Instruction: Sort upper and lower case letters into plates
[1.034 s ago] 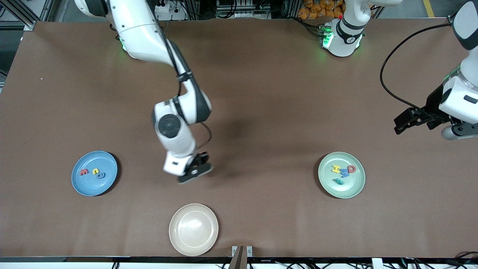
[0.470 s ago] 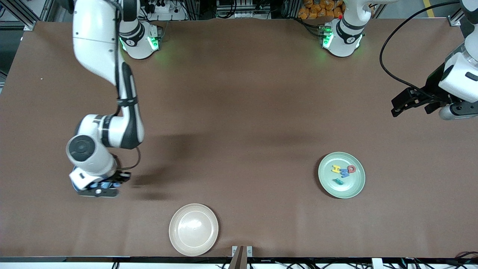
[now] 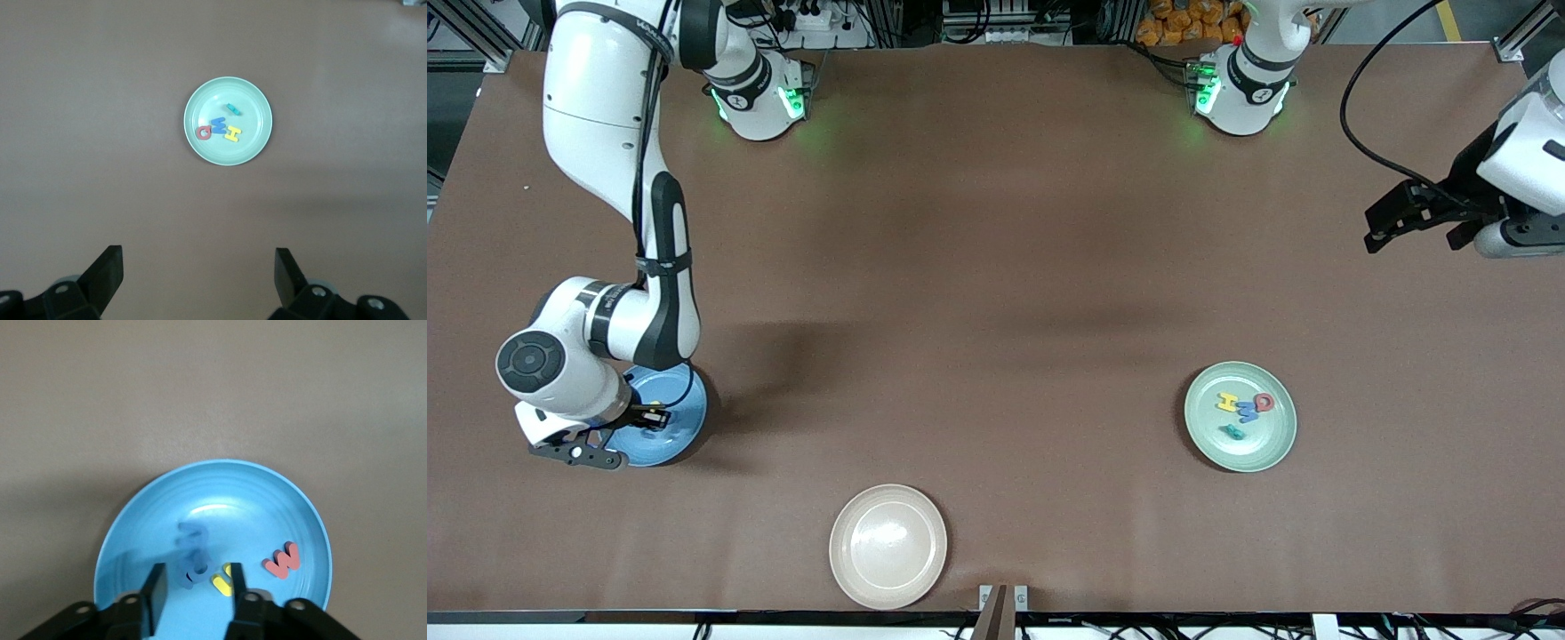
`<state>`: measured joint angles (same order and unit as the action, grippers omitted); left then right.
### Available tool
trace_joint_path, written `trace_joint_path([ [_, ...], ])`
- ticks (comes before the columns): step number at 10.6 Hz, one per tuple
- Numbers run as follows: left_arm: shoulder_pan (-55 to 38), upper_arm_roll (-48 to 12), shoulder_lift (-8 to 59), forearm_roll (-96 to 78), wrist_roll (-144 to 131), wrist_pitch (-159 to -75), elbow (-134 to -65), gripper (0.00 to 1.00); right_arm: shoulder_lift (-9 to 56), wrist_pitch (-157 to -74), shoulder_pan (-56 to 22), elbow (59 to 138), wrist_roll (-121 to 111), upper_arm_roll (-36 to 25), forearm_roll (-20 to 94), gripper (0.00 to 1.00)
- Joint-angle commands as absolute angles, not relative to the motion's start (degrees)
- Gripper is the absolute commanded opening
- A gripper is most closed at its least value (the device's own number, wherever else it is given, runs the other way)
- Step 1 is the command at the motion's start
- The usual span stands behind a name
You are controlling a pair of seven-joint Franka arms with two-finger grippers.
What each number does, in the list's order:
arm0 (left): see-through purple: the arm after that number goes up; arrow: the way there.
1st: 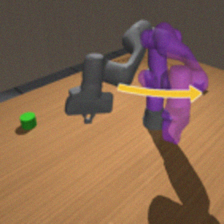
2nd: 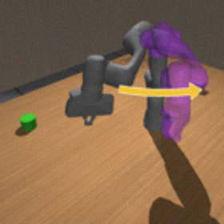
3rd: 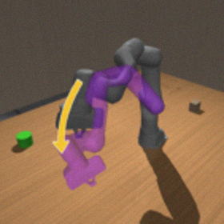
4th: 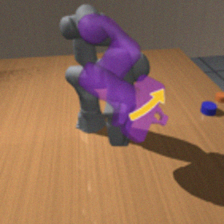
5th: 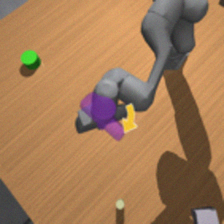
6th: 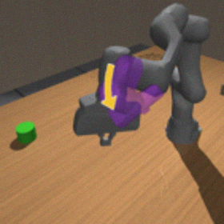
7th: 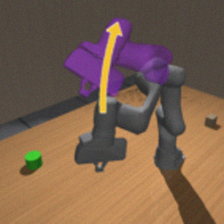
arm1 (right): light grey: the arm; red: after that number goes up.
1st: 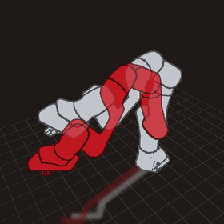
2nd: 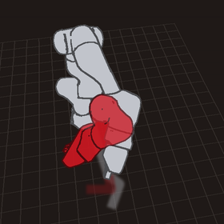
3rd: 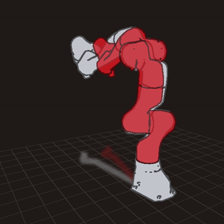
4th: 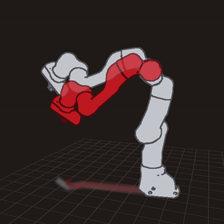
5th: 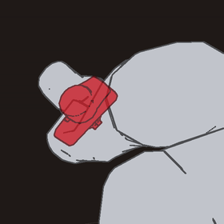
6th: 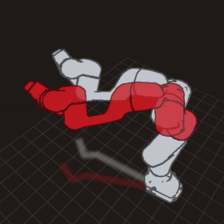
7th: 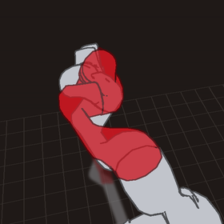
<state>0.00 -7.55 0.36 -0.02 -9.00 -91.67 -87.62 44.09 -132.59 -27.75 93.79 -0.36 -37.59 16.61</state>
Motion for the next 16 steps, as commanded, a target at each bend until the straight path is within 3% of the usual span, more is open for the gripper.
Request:
trace_joint_path([
  [1, 1.23, -8.61, -2.02, -0.35, -7.03, -89.66, -88.95, 1.0, 42.9, -130.53, -28.38, 94.39, -0.62, -37.18, 17.66, 1.0],
  [4, 1.23, -8.53, -2.55, -0.35, -6.5, -89.03, -88.95, 1.0, 35.63, -123.77, -28.39, 94.48, -1.14, -37.09, 17.58, 1.0],
  [6, 1.23, -8.53, -2.2, -0.35, -6.59, -89.03, -88.77, 1.0, 28.25, -118.67, -19.3, 93.96, -2.54, -28.01, 15.4, 1.0],
  [9, 1.23, -8.44, -1.93, -0.44, -6.59, -89.03, -88.68, 1.0, 20.15, -112.62, -14.6, 94.31, -2.99, -23.04, 8.8, 1.0],
  [12, 1.32, -8.17, -2.02, -0.35, -6.68, -89.03, -88.68, 1.0, 11.71, -105.58, -6.96, 93.61, -2.37, -11.98, 0.11, 1.0],
  [16, 1.32, -8.0, -2.02, -0.44, -6.68, -89.03, -88.68, 1.0, 4.94, -94.69, -4.32, 89.05, -2.9, -6.96, 0.0, 1.0],
])
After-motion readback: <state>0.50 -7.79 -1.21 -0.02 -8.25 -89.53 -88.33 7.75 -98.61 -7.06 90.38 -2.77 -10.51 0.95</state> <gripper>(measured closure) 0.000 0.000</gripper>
